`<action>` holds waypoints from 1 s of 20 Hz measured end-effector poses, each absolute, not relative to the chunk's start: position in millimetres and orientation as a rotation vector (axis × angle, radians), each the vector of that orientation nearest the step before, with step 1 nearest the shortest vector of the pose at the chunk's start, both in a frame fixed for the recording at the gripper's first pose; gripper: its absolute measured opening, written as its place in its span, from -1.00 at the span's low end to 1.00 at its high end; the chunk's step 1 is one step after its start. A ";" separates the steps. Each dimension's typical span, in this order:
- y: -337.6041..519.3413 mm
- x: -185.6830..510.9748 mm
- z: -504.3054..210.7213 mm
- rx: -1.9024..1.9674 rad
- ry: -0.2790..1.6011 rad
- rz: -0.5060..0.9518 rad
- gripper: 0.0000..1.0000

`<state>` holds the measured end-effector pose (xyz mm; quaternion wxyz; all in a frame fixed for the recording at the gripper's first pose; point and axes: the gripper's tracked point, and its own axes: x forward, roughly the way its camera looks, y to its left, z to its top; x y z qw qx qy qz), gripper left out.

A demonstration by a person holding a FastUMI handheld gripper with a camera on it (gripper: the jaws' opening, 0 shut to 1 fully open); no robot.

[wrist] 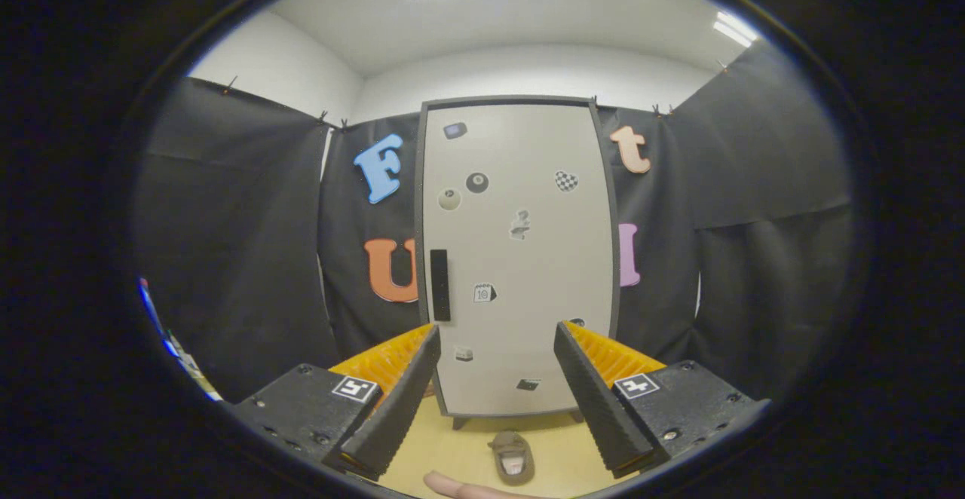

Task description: Open the shoe cabinet door, grab the shoes and put them into the shoe cabinet, then close the shoe cabinet door.

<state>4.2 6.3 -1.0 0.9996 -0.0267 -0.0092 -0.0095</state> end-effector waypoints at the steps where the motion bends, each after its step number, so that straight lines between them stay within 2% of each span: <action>1: 5.6 6.1 -0.8 -0.053 -0.021 -0.024 0.98; 12: 10.3 28.1 -8.7 -0.065 0.015 -0.021 0.98; 20: 49.7 74.1 -1.9 -0.067 0.035 0.050 0.99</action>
